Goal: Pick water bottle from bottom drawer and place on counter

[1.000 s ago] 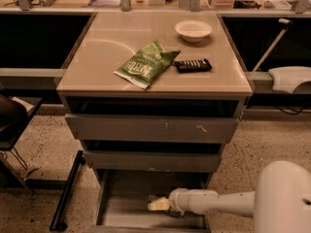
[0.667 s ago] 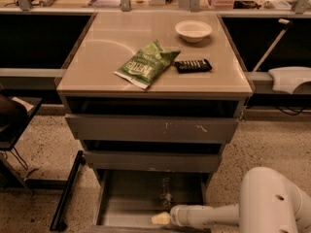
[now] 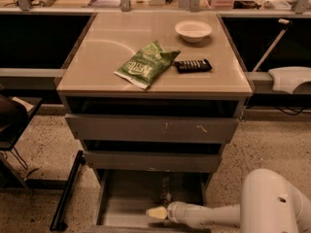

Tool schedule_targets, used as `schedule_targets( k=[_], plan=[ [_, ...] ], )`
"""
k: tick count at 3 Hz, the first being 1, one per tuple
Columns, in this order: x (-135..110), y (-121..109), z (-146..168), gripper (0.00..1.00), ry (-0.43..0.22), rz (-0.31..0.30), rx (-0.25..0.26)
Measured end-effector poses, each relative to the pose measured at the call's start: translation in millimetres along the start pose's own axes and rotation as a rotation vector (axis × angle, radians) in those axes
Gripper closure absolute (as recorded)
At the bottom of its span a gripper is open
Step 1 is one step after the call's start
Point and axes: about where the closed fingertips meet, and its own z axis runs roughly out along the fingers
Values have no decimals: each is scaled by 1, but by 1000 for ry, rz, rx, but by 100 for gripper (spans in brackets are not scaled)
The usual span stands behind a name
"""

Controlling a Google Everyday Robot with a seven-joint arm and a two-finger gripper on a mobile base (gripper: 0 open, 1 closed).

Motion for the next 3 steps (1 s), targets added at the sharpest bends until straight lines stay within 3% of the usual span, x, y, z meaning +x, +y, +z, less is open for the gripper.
schedule_targets(
  k=[1,3],
  plan=[
    [-26,4,6,0,-134,102,10],
    [-27,0,14,0,-157,76,49]
  ],
)
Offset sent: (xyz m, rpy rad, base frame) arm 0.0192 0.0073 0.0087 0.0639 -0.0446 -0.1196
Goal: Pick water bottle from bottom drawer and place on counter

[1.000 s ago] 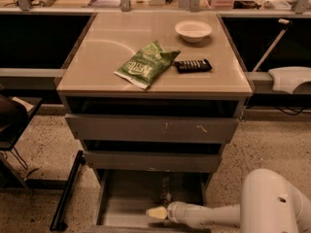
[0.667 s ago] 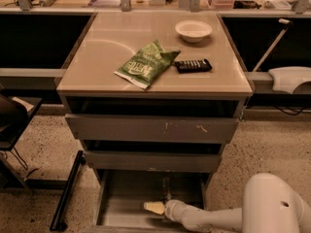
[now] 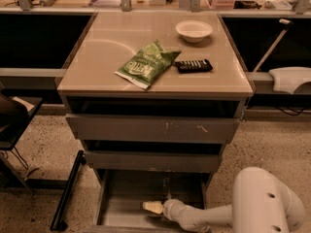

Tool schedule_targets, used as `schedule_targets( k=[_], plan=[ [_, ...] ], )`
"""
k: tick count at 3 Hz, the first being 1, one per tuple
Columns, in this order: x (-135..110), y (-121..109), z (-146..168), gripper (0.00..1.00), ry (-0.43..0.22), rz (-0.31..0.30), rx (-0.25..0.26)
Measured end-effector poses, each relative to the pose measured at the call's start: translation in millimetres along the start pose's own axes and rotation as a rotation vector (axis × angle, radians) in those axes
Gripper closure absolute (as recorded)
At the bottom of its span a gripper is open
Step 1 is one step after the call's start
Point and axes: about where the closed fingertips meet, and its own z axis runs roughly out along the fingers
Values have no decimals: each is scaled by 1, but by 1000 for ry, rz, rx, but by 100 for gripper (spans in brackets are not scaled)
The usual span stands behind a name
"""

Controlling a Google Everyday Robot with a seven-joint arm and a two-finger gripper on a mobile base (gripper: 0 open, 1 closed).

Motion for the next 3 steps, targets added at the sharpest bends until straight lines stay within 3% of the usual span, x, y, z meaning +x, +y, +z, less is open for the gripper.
schedule_targets(
  k=[1,2,3],
  plan=[
    [20,-17,21,0,8,-69,87],
    [7,-19,26,0,-35,-56,123],
    [7,-19,26,19,-36,-55,123]
  ],
)
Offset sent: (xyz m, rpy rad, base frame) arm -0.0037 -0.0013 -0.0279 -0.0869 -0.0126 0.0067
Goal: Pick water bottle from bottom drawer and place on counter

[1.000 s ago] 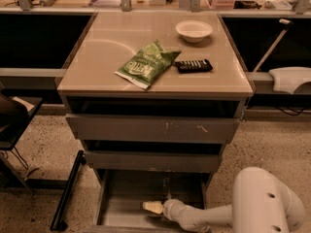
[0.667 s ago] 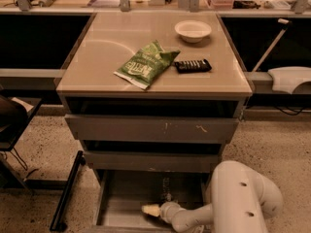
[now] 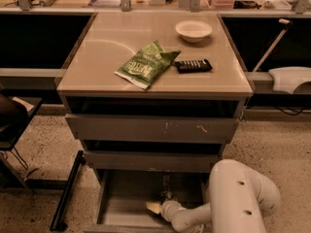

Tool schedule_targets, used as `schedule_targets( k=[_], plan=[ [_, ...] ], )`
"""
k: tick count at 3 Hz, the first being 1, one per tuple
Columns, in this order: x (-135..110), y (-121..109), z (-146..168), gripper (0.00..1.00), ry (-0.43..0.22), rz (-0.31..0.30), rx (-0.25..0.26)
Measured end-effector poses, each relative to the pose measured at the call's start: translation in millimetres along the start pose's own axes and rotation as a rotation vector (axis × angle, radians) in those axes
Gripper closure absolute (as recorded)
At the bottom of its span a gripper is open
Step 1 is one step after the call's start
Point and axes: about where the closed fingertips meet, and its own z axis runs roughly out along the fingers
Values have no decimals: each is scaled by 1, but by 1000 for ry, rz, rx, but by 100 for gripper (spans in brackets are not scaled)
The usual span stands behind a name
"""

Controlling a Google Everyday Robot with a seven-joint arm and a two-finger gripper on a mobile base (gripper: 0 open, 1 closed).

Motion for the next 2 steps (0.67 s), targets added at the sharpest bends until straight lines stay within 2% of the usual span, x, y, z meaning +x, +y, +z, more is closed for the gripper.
schedule_targets(
  k=[1,2],
  plan=[
    [0,0,0,42,0,0,0],
    [-14,-5,-15,65,-16,9,0]
  ],
)
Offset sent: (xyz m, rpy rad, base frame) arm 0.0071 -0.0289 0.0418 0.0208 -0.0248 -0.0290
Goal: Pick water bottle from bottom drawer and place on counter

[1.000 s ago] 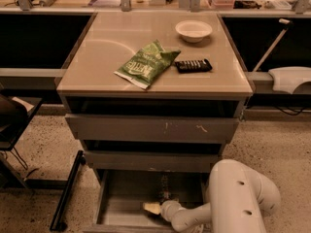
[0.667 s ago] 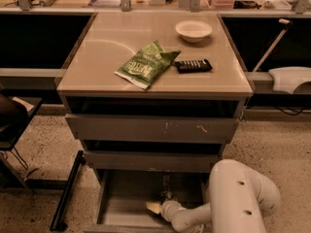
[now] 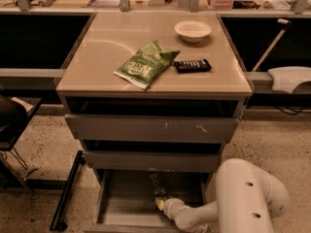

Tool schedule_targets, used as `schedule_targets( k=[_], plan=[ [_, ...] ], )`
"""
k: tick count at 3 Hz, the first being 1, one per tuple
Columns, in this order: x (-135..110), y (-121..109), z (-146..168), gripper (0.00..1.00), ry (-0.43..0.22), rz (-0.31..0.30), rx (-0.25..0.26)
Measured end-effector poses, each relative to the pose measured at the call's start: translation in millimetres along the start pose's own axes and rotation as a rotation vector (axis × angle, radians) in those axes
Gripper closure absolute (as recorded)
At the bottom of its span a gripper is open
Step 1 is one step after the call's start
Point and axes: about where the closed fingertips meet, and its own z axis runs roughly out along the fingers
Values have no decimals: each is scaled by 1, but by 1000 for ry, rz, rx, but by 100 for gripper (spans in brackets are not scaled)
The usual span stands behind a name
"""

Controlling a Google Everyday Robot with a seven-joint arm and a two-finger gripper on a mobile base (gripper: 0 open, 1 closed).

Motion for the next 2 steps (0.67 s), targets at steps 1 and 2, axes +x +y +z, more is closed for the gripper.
schedule_targets(
  k=[1,2],
  plan=[
    [-43,-18,-48,89,-49,-24,41],
    [-87,-31,-114,100,-80,-100,124]
  ],
)
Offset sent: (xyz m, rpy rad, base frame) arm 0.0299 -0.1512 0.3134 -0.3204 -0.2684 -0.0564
